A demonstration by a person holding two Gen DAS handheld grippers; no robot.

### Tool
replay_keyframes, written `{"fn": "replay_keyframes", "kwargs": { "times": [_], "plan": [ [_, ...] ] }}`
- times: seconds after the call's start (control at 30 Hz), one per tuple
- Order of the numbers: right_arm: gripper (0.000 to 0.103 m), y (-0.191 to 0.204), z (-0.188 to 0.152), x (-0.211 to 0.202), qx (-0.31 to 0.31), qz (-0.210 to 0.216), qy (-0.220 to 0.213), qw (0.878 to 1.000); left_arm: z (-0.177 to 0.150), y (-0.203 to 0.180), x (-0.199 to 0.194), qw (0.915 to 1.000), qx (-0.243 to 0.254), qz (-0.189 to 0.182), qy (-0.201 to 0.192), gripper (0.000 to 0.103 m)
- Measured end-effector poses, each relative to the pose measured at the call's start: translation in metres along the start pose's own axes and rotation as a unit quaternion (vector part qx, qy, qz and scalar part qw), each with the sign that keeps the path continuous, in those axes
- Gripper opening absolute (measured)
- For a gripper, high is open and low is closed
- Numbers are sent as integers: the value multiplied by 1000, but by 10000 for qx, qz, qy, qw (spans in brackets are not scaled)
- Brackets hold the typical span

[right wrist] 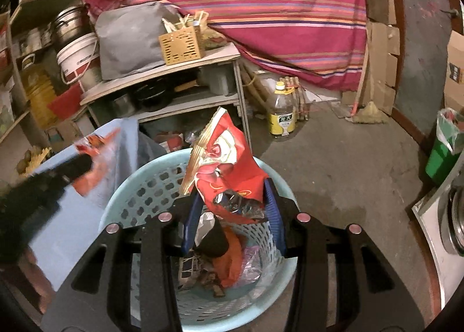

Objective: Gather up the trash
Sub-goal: 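Carry both wrappers over the basket and open the left tool to drop its wrapper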

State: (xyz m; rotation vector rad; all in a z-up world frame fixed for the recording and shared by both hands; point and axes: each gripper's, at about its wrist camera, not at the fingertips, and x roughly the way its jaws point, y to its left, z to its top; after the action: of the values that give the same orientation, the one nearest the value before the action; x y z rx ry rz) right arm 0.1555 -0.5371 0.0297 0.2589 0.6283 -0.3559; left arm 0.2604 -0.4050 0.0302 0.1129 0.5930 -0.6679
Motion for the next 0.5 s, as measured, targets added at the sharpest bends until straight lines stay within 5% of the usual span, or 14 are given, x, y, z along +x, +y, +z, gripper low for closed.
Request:
{"fn": "replay_keyframes", "kwargs": {
  "times": [0.13, 0.3, 0.5],
  "plan": [
    [42, -7, 0, 2, 69, -1, 25, 10000, -4, -10, 15, 9995, 76, -178, 260, 21],
    [42, -5, 0, 3, 65, 9, 39, 10000, -7, -12, 13, 9997, 162, 92, 159, 69],
    [44, 2, 0, 8, 23, 37, 79, 10000, -9, 11, -3, 9997, -26, 220, 135, 81]
  ]
}}
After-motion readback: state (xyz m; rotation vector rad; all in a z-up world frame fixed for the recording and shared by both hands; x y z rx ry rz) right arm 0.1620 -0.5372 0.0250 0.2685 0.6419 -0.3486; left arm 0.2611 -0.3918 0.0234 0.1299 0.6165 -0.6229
